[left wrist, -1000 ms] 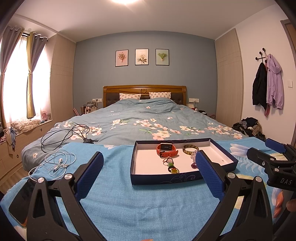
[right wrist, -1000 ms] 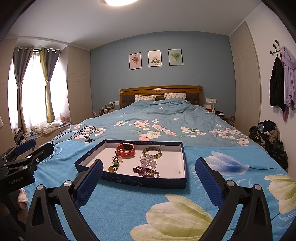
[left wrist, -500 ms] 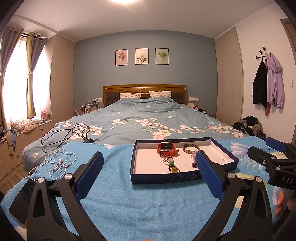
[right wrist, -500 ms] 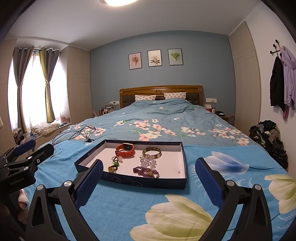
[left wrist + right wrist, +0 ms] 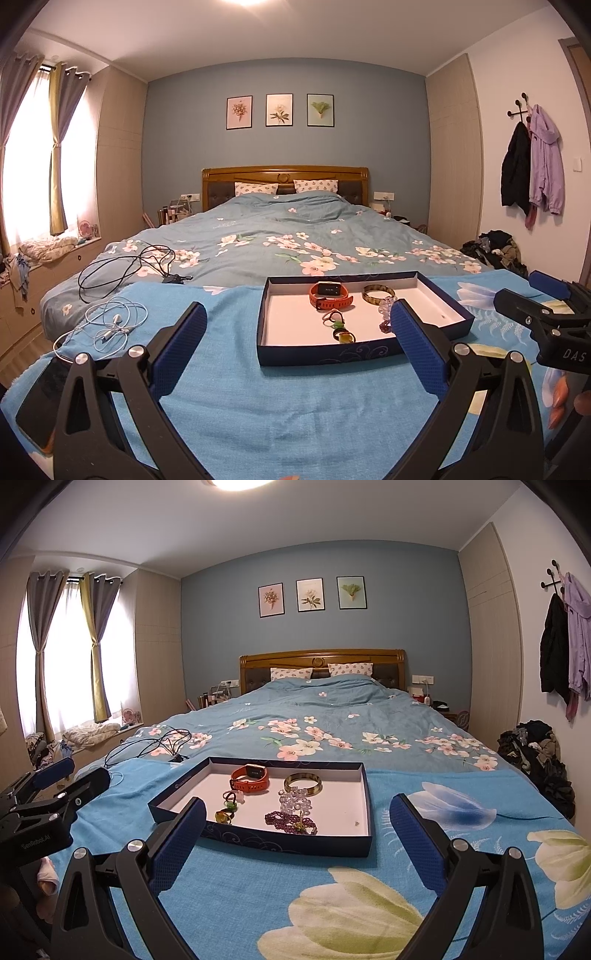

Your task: Organize jewelry

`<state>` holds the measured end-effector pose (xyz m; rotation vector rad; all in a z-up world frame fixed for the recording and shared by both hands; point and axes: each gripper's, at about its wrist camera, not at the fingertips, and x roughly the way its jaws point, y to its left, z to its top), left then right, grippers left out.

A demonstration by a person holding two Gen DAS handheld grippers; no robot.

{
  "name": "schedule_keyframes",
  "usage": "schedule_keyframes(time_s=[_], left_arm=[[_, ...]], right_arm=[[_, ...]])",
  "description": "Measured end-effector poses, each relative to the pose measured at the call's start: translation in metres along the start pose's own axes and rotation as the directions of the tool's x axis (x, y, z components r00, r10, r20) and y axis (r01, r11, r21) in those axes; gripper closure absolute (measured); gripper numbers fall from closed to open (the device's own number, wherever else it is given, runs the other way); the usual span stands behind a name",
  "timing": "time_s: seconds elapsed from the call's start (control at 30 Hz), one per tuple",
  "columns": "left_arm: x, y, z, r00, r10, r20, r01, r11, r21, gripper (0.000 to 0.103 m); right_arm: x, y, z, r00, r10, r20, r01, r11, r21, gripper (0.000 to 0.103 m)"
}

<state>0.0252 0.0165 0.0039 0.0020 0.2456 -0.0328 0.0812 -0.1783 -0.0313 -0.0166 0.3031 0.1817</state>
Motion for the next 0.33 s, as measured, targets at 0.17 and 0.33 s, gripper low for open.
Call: schedule_keyframes(time_s=[0.17, 0.33], left_arm=[[0.005, -0.003, -0.001, 0.999, -0.005, -0.031, 0.006, 1.0, 0.007, 0.005], [0.017, 0.007, -0.003, 0.996, 0.009, -0.085, -0.01, 1.0, -0.013, 0.005]], right_arm=[[0.005, -0.005, -0.001, 0.999, 0.002, -0.035, -0.003, 1.0, -0.008, 0.007], [0.02, -0.024, 0.0, 0.988, -0.035, -0.149, 0.031, 0.999, -0.03, 0.007]])
